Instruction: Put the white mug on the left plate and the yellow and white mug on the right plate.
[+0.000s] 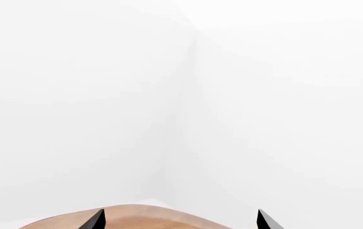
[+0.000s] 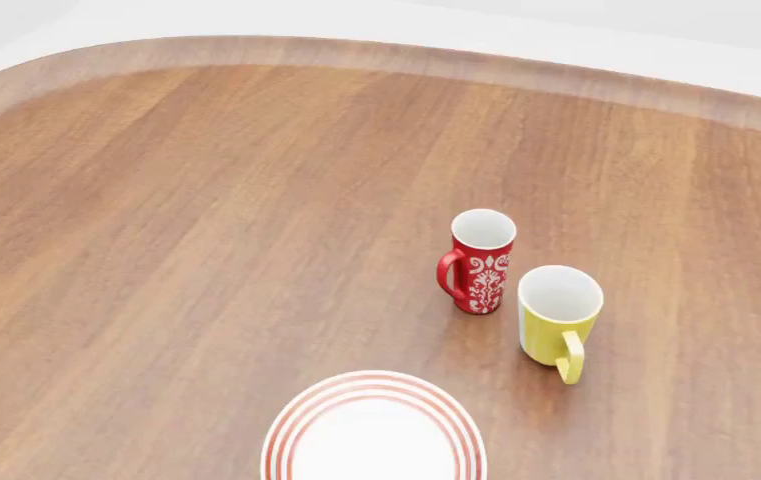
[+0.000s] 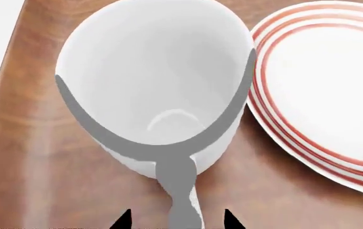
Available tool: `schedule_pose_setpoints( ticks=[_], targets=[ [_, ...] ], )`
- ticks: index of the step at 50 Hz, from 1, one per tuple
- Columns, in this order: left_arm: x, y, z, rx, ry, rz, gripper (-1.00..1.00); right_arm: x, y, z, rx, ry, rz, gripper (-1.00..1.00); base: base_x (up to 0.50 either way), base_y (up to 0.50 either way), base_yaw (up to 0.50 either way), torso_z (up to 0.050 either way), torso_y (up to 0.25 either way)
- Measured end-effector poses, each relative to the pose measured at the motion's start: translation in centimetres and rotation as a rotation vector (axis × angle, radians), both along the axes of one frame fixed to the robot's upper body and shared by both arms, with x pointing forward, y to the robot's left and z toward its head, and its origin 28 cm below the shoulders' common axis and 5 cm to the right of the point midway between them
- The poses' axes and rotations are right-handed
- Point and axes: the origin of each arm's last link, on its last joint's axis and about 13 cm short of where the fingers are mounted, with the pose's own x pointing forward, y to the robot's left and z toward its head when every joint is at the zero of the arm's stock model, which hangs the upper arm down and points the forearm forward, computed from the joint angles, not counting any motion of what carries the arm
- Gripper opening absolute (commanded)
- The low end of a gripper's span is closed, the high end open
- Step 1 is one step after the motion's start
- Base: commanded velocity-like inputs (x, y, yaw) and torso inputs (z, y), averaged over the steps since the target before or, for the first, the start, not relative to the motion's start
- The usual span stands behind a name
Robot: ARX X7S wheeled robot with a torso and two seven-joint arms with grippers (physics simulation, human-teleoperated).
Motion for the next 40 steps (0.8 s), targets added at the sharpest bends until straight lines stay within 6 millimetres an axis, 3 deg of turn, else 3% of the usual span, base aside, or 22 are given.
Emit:
schedule_pose_setpoints(
  ticks=[14, 28, 40],
  targets=[
    [0.1, -0.1, -0.1, 0.002, 0.004, -0.004, 1.0, -0.5, -0.2, 0.5, 0.006, -0.006, 0.007, -1.0, 0.0, 0.0, 0.0, 0.0, 0.0],
    [0.2, -0.1, -0.1, 0.002, 0.003, -0.005, 1.0, -1.5, 0.5, 2.7, 0.046, -0.095, 0.032, -1.0, 0.0, 0.0, 0.0, 0.0, 0.0],
    [0.2, -0.1, 0.0, 0.0, 0.001, -0.005, 1.0, -0.5, 0.6, 4.4, 0.126, -0.198, -0.092, -1.0, 0.0, 0.0, 0.0, 0.0, 0.0]
  ],
)
